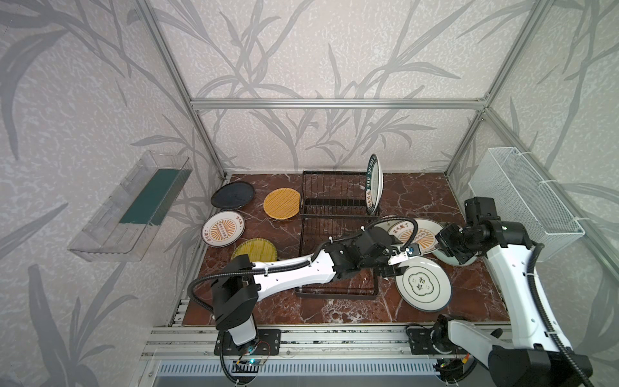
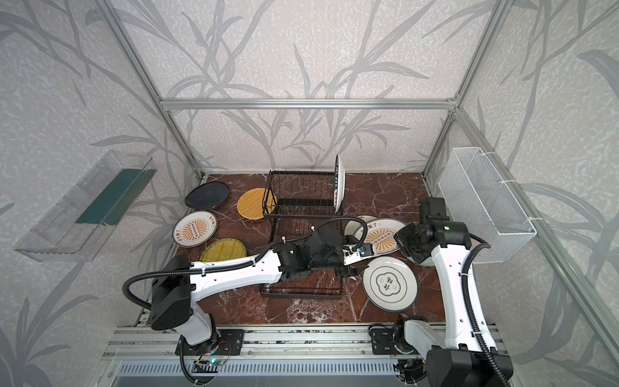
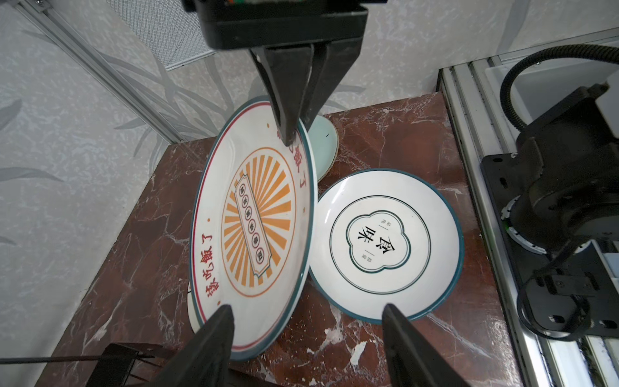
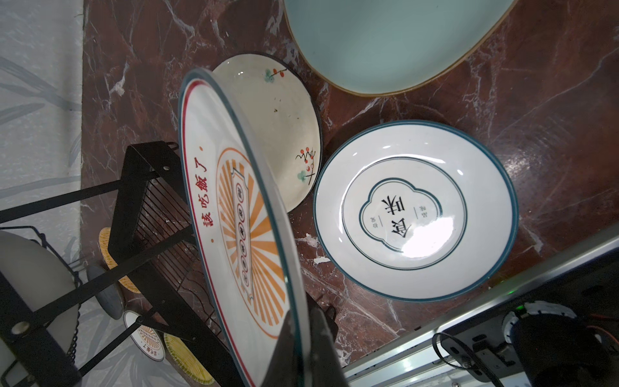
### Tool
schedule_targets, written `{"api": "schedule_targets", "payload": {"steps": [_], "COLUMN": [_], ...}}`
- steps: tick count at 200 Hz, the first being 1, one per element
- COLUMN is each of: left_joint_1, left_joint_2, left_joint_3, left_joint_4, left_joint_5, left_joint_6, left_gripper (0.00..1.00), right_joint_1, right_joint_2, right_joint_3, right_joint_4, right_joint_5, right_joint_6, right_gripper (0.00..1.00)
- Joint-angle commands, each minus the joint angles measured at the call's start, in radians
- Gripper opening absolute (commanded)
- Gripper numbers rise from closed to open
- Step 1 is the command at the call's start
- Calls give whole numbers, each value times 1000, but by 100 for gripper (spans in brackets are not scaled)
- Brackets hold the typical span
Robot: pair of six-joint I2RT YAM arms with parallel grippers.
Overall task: Load plates into a dish rack
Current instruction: Place the plate on the dish rack.
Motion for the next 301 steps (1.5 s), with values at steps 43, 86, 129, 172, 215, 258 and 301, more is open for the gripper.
{"api": "schedule_targets", "payload": {"steps": [43, 86, 129, 172, 215, 258, 301], "left_joint_1": [-4, -5, -4, -6, -12, -18, -24], "left_joint_2": [145, 194, 208, 228, 227, 207, 133], "left_joint_3": [114, 146, 152, 171, 177, 177, 153], "left_joint_4": [64, 64, 78, 72, 61, 59, 37], "left_joint_5": [-77, -92, -96, -104, -111, -148, -142], "left_joint_6": [50, 75, 68, 66, 66, 60, 42], "left_gripper": [54, 45, 37, 24, 6, 0, 0], "right_joint_1": [23, 27, 42, 71, 75, 72, 9], "right_joint_2": [2, -3, 0, 5, 5, -1, -41], "right_joint_3": [-8, -13, -18, -20, -14, -53, -173], "right_joint_4": [-2, -2, 10, 24, 30, 199, 583], "right_joint_5": [-31, -33, -38, -36, -39, -87, -156], "right_joint_6": [12, 21, 37, 51, 54, -2, -111], "right_gripper": [0, 0, 0, 0, 0, 25, 72]}}
